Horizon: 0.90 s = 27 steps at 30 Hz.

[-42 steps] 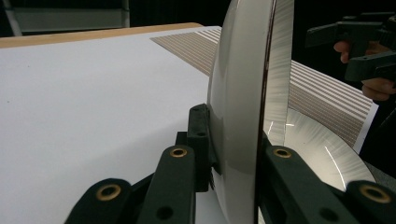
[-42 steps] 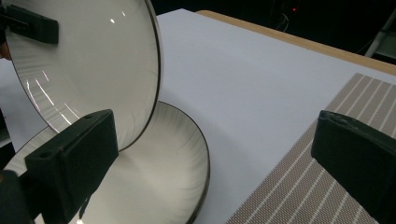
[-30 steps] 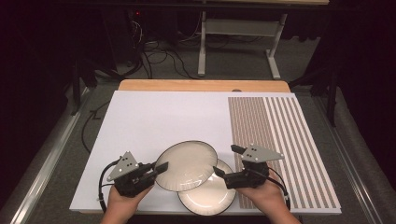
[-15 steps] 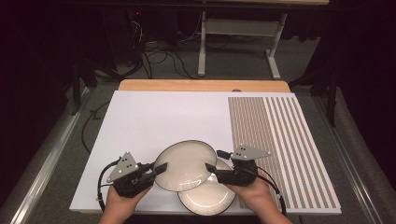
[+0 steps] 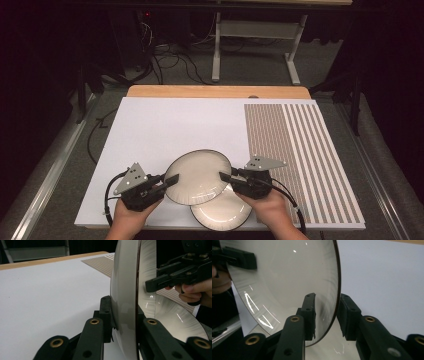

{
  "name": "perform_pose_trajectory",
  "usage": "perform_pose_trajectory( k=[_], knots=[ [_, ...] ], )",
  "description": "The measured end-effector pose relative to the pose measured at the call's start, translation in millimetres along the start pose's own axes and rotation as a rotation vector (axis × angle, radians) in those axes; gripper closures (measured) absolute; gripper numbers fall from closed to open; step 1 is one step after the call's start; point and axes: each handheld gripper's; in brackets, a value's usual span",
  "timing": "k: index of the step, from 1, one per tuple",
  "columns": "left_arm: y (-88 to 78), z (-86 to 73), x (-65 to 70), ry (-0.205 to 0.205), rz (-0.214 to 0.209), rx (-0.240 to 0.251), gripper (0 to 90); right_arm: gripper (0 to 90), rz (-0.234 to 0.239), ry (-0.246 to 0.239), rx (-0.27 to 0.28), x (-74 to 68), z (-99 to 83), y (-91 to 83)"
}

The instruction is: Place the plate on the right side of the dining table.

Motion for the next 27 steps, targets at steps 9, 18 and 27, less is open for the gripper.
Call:
perform_pose_trajectory(
  k=[9,18,27],
  knots=[
    [0.7,-0.6,0.2,-0.012,0.002,0.000,78.2,79.7,0.024,0.051,-0.002,3.2,-2.6,3.0],
    [0.4,-2.0,-1.6,-0.090,-0.015,-0.004,79.5,82.9,0.050,0.097,-0.002,5.3,-1.7,-0.5],
    [-1.5,-2.6,-0.6,-0.129,-0.017,0.003,80.6,84.3,0.053,0.089,0.003,3.3,-1.0,-5.1]
  ],
)
Point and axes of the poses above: each handheld gripper's, and its own axes: y roughly forward along the jaws, z roughly out of its top, x roughly to its right, and after that the axes turned 10 degrees about -y, right-handed
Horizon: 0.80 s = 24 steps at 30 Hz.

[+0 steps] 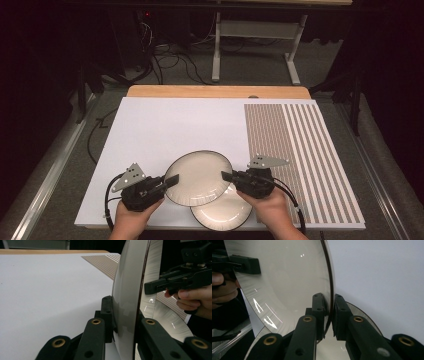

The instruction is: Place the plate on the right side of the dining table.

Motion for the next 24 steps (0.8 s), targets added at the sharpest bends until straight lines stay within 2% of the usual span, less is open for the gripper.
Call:
perform_pose_trajectory(
  k=[5,10,13,24],
  knots=[
    [-1.5,-0.2,3.5,0.022,0.000,0.007,80.7,84.9,-0.006,-0.012,0.003,-3.3,2.0,-5.4],
    [-2.3,0.8,4.1,0.025,-0.010,0.033,80.1,85.8,-0.012,-0.036,0.032,-6.1,6.8,-12.8],
    [-0.5,1.2,4.5,0.028,-0.015,0.040,80.1,85.9,-0.025,-0.050,0.029,-6.1,7.9,-14.8],
    [7.8,7.0,7.5,0.025,-0.036,0.041,80.3,85.9,-0.047,-0.051,0.045,-2.4,10.3,-24.8]
  ],
)
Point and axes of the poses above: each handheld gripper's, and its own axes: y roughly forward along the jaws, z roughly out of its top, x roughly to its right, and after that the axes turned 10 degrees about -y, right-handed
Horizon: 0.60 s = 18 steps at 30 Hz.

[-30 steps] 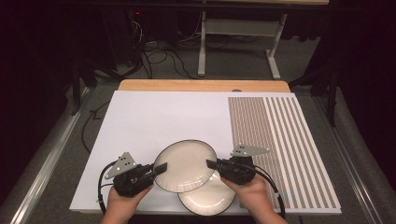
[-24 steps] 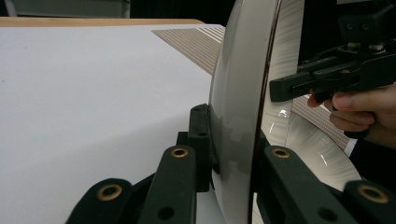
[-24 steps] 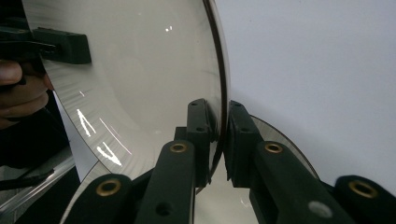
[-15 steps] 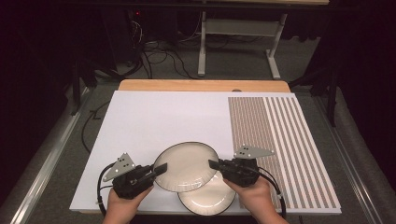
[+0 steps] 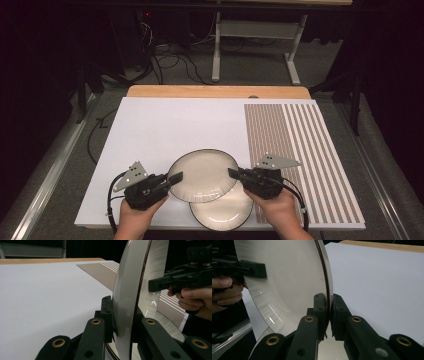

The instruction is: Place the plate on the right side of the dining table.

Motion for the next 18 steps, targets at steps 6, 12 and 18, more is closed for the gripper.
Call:
perform_pose_trajectory(
  k=[6,12,18],
  knots=[
    [4.7,3.3,3.8,0.005,0.002,-0.003,80.3,85.7,-0.013,-0.002,0.006,4.0,0.6,-5.1],
    [9.1,8.7,4.8,0.017,0.003,-0.007,80.2,85.8,-0.024,-0.009,0.008,5.9,2.3,-7.4],
    [19.8,18.2,8.9,0.038,-0.003,-0.007,79.8,85.8,-0.045,-0.010,0.019,12.3,4.8,-15.4]
  ],
)
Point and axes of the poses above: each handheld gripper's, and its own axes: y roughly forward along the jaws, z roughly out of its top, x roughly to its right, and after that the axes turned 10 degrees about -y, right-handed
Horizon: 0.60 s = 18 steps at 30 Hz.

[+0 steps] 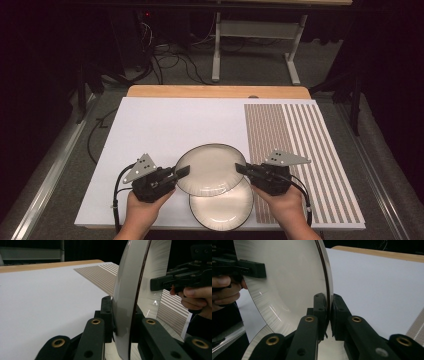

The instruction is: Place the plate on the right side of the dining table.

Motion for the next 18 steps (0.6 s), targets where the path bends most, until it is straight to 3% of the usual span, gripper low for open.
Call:
perform_pose_trajectory(
  k=[9,18],
  knots=[
    [18.7,15.8,7.5,0.008,-0.014,-0.016,79.9,85.5,-0.032,0.017,0.018,14.6,3.4,-14.5],
    [34.8,28.3,16.0,0.014,-0.020,-0.010,79.2,85.6,-0.069,0.005,0.031,24.3,9.7,-30.4]
  ],
)
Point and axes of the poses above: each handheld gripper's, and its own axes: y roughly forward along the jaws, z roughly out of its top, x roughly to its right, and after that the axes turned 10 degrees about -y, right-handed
